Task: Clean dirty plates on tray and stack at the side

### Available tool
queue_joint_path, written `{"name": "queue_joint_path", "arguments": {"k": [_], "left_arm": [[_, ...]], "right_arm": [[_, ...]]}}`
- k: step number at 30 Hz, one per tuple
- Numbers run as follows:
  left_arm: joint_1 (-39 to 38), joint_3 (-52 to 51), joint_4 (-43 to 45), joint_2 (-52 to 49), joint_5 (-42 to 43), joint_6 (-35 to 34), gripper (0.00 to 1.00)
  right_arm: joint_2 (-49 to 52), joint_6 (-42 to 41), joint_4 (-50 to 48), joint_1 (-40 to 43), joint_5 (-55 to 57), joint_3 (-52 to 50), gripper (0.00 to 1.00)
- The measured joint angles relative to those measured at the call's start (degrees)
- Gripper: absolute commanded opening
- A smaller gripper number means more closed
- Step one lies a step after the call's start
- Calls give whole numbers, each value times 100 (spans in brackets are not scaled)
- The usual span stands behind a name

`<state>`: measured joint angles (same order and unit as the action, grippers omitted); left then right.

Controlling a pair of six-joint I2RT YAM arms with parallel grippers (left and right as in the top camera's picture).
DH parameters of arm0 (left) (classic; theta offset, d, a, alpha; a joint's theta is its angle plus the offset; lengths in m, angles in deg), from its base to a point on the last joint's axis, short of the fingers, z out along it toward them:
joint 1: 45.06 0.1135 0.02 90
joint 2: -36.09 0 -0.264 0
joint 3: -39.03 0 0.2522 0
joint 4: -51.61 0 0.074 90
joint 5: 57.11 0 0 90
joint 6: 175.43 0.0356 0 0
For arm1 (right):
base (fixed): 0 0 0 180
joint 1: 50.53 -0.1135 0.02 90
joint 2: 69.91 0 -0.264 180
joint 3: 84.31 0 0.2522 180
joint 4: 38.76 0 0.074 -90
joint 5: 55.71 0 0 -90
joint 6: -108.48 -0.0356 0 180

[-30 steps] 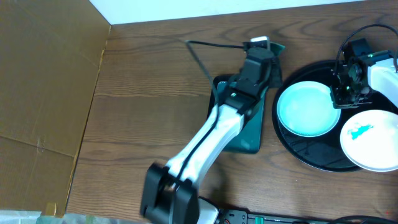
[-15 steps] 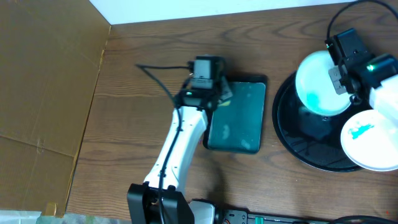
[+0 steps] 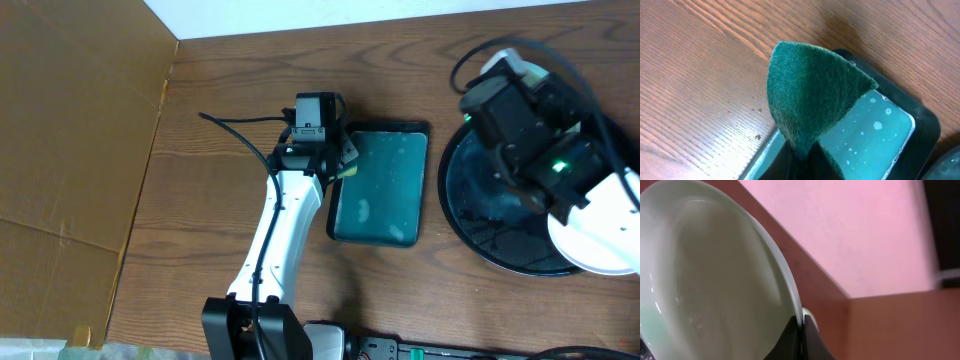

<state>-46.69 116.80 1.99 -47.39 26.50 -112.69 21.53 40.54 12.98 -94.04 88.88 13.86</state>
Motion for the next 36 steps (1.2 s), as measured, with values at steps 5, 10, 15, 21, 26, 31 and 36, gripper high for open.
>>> {"name": "queue_joint_path", "arguments": {"k": [5,10,15,21,26,31,36], "left_arm": [[0,0,-2,0,0,2,7],[0,0,-2,0,0,2,7],[0,0,-4,0,0,2,7],[0,0,-4,0,0,2,8],[0,0,-17,0,0,2,7],[0,0,-20,0,0,2,7],[0,0,-20,0,0,2,7]], "right_arm": [[0,868,-326,-299,662,0,1],[0,1648,-651,-509,1222,0,1],[0,2603,-925,-614,1683,0,1],[0,3012,-1113,-629,1908,0,1],[0,2288,249,-627,1215,20,1],[59,1436,680,-518,190,17,1],[98,855,306,208,-162,17,1]]}}
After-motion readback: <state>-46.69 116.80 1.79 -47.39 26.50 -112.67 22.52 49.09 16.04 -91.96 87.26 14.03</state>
